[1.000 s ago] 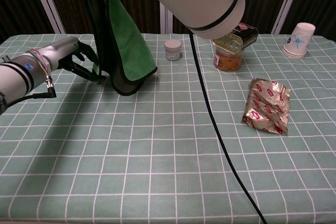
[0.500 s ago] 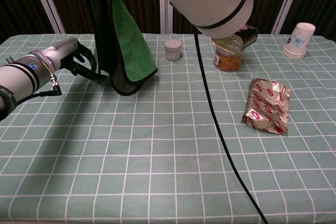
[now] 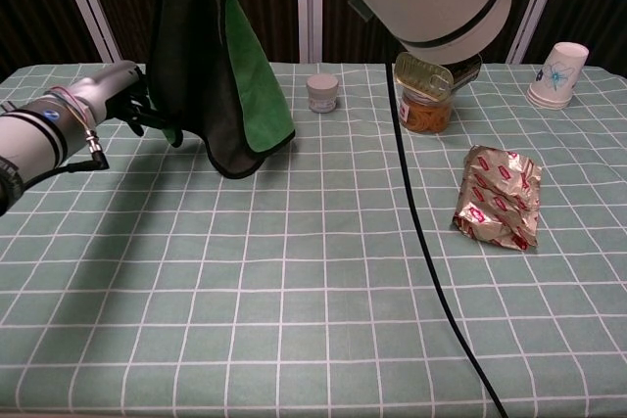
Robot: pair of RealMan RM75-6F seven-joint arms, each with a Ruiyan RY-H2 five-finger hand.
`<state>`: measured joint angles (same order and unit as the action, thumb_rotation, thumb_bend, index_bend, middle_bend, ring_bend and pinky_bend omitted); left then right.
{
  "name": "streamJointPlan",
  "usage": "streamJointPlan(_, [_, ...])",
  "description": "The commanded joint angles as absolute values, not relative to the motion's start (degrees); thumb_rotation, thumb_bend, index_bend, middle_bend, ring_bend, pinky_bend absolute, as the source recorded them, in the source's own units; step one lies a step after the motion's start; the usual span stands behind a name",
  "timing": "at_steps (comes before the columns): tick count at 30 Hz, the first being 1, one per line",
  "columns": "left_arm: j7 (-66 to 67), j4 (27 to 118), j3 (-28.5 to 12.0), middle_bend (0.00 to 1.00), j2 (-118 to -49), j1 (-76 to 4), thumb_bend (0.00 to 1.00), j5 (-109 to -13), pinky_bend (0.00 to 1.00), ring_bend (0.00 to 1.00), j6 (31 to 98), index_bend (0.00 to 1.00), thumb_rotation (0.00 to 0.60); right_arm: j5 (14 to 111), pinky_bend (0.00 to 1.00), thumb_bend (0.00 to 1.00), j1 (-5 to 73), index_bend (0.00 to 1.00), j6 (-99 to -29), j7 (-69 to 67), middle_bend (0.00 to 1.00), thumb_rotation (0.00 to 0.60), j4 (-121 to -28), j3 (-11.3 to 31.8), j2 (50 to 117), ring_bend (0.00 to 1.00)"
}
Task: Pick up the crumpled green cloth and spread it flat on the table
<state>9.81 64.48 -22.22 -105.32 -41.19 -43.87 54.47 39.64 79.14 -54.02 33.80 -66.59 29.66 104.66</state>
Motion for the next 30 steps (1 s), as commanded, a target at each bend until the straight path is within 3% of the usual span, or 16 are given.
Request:
streamJointPlan(1, [8.7,66.2,-22.0,0.38,-103.6,-40.3,0.49,-45.3,0.40,0.24,54.7,0.66,0.477,40.8,0.00,0.49,77.6,0.69,-54.3,32.4,0.18,0.600,-68.6,28.9,103.2,0.03])
streamJointPlan(6, [7.0,71.0,-21.1,0.39,-98.9,-38.7,0.54,-48.7,0.40,0.24,54.8,0.66,0.492,42.8,0.00,0.49,74.0,0.69,-55.5,29.0,0.17,0.600,-73.7,28.1,99.8,0.03])
streamJointPlan(19, [3.9,82.1,-20.5,0.39,-87.2,-35.3,0.54,-57.7,0.40,0.24,59.6,0.66,0.572,45.8,0.00,0.49,63.5,0.69,-55.8,17.9,0.18,0.600,-87.4,26.8,88.7,0.03])
streamJointPlan(30, [6.3,74.9,-23.2,0.39,-88.4,-39.3,0.54,-57.0,0.40,0.24,60.5,0.66,0.600,44.9,0.00,0.49,64.4,0.69,-48.5,8.5,0.18,0.600,-79.8,28.3,90.2,0.03])
